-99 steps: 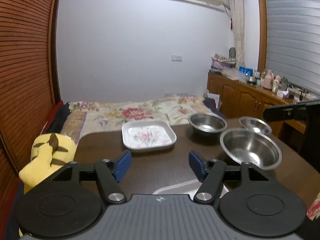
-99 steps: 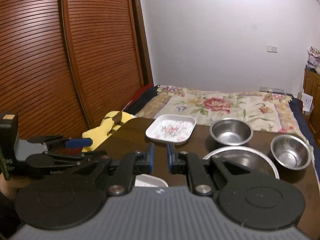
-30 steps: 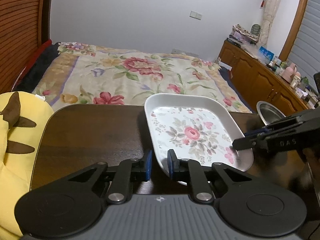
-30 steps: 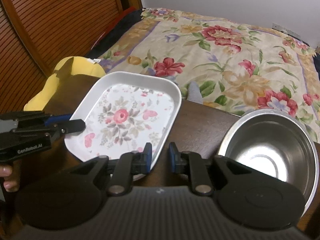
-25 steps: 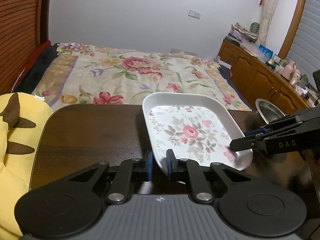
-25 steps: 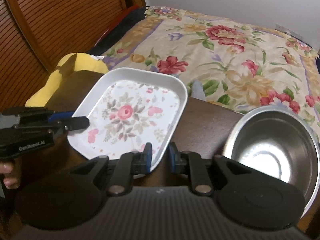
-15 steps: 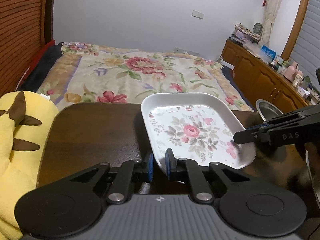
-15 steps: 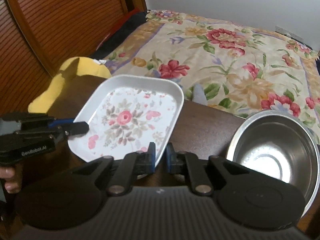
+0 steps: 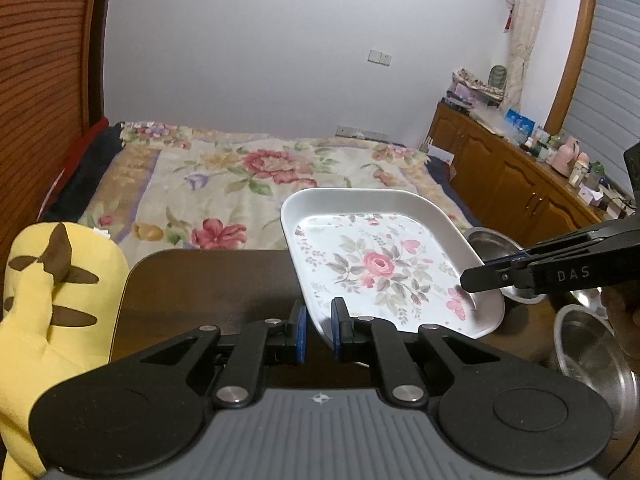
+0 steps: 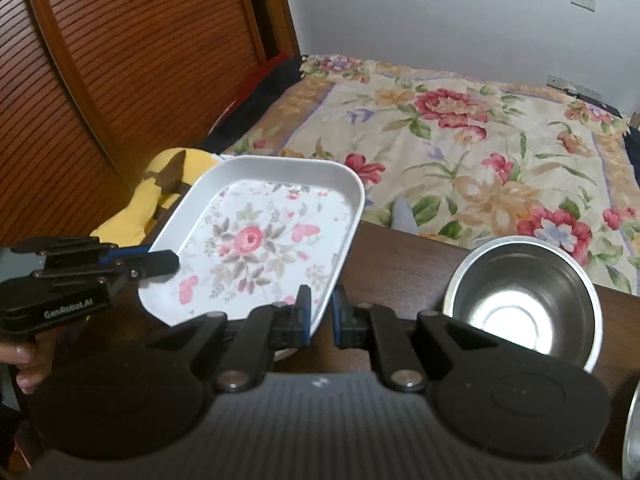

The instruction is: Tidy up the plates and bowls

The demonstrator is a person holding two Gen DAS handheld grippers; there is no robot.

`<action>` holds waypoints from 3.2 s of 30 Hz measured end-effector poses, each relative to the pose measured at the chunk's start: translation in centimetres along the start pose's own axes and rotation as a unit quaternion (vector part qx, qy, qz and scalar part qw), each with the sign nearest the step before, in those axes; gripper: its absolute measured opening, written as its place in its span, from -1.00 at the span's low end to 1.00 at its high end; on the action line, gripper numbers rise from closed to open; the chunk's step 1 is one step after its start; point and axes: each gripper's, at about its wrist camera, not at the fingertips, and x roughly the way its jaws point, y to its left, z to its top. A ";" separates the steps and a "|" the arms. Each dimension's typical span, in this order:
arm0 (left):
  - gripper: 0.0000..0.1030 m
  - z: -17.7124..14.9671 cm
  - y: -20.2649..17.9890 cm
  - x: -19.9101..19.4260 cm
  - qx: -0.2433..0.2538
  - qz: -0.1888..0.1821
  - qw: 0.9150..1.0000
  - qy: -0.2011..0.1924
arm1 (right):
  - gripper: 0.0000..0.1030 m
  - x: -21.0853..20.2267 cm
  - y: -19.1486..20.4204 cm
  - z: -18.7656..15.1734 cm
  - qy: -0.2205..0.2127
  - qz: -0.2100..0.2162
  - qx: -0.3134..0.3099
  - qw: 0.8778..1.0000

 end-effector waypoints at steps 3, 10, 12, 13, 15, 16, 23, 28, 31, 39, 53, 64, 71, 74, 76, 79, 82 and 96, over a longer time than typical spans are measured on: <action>-0.74 -0.1 -0.7 -0.9 0.006 -0.001 1.000 -0.005 | -0.76 -1.0 0.2 -0.4 -0.007 -0.002 0.000 1.000; -0.73 -0.8 -2.3 -3.3 0.020 -0.006 1.000 -0.017 | -0.76 -3.7 0.3 -1.7 -0.026 -0.004 0.004 1.000; -0.73 -1.1 -2.8 -4.0 0.023 -0.009 0.999 -0.020 | -0.76 -4.3 0.4 -2.2 -0.030 -0.005 0.006 1.000; -0.73 -1.3 -3.1 -4.2 0.025 -0.011 0.999 -0.021 | -0.76 -4.6 0.4 -2.5 -0.032 -0.005 0.008 0.999; -0.73 -1.5 -3.5 -4.6 0.031 -0.014 0.999 -0.021 | -0.76 -5.1 0.4 -3.1 -0.036 -0.006 0.010 0.999; -0.73 -1.7 -3.7 -4.8 0.034 -0.016 0.999 -0.021 | -0.76 -5.4 0.4 -3.2 -0.038 -0.006 0.012 0.999; -0.73 -2.8 -4.7 -5.7 0.051 -0.026 0.998 -0.020 | -0.76 -6.6 0.1 -5.1 -0.044 -0.007 0.028 0.999; -0.73 -3.6 -5.1 -6.7 0.057 -0.029 0.998 -0.024 | -0.76 -7.1 0.3 -6.0 -0.045 -0.005 0.028 0.999; -0.73 -4.1 -5.2 -7.3 0.060 -0.030 0.997 -0.024 | -0.76 -7.3 0.4 -6.3 -0.046 -0.005 0.028 0.999; -0.72 -5.7 -5.6 -8.4 0.062 -0.035 0.997 -0.024 | -0.76 -8.3 0.9 -8.0 -0.052 -0.002 0.028 0.998; -0.72 -9.3 -5.7 -10.8 0.061 -0.039 0.997 -0.021 | -0.76 -9.4 2.3 -11.3 -0.055 0.013 0.015 0.998; -0.73 -11.5 -5.8 -12.4 0.059 -0.043 0.997 -0.020 | -0.76 -9.7 3.1 -13.9 -0.058 0.031 0.022 0.998; -0.72 -13.2 -5.9 -13.2 0.060 -0.042 0.997 -0.020 | -0.76 -10.1 3.6 -15.9 -0.062 0.037 0.027 0.997; -0.72 -13.9 -5.8 -13.1 0.056 -0.040 0.998 -0.014 | -0.76 -10.0 3.9 -16.6 -0.062 0.036 0.021 0.997; -0.72 -14.5 -5.7 -13.0 0.054 -0.037 0.998 -0.010 | -0.76 -10.0 4.2 -17.0 -0.065 0.032 0.014 0.997; -0.72 -15.3 -5.7 -13.0 0.052 -0.036 0.998 -0.005 | -0.76 -10.0 4.6 -17.6 -0.067 0.026 0.006 0.997; -0.73 -15.7 -5.4 -13.1 0.047 -0.035 0.998 -0.003 | -0.76 -9.9 4.9 -18.1 -0.068 0.023 0.000 0.997; -0.72 -16.9 -5.9 -13.1 0.060 -0.014 0.998 -0.001 | -0.75 -9.4 5.6 -19.5 -0.073 0.009 -0.010 0.997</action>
